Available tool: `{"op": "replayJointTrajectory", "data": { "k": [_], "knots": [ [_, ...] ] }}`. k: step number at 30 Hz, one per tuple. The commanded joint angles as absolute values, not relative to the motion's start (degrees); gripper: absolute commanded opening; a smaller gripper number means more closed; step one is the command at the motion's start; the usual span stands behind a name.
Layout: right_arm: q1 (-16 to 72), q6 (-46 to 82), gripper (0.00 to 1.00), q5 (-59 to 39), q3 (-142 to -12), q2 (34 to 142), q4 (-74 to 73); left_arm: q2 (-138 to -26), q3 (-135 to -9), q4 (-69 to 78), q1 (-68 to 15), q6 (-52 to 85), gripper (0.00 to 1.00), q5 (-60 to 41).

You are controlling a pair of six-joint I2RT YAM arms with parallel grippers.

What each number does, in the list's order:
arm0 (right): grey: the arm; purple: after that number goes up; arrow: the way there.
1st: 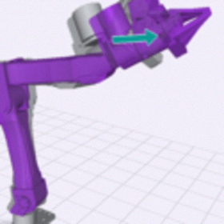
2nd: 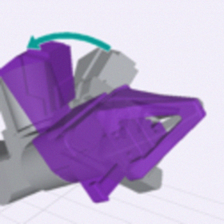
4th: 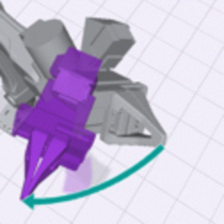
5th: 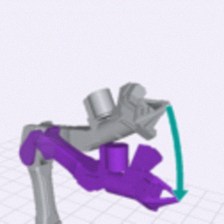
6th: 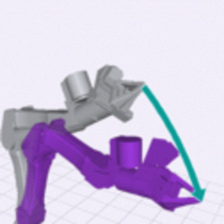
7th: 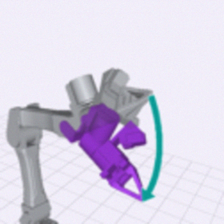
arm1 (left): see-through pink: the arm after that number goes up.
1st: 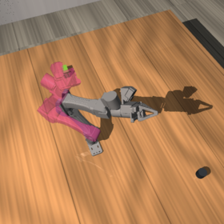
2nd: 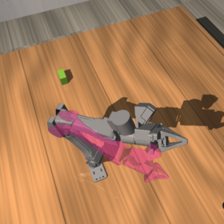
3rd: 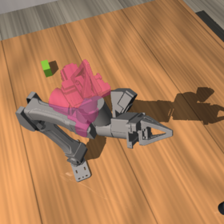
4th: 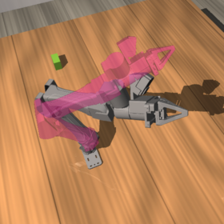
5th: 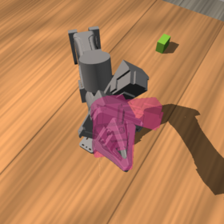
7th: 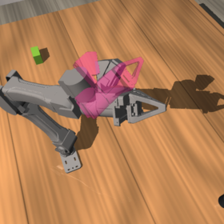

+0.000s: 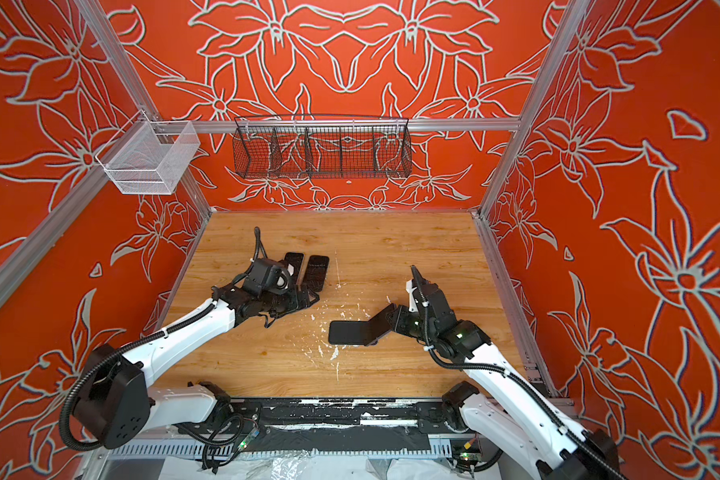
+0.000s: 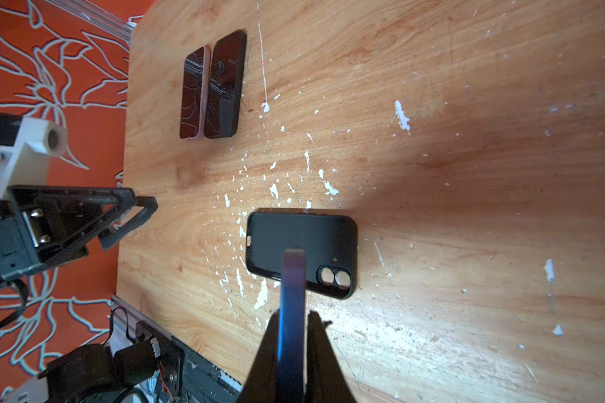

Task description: Put the phone into the phone case

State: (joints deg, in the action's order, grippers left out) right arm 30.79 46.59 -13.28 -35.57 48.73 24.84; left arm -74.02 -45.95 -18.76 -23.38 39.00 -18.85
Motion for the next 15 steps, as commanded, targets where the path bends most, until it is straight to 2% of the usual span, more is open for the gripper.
{"op": "replayJointTrajectory", "data": {
  "k": [1, 8, 15],
  "knots": [
    [34.1, 51.0, 0.0, -8.4, -37.1, 51.1, 17.2, -73.6, -40.8, -9.5, -20.7, 44.0, 0.86, -30.0],
    [41.4, 55.6, 0.0, -1.5, -36.1, 55.6, 12.2, -78.0, -32.8, 5.2, -20.2, 52.9, 0.87, -39.9],
    [43.7, 58.3, 0.0, -0.2, -33.4, 61.4, 1.1, -82.6, -30.7, 11.3, -21.7, 56.0, 0.87, -41.9]
  ]
}}
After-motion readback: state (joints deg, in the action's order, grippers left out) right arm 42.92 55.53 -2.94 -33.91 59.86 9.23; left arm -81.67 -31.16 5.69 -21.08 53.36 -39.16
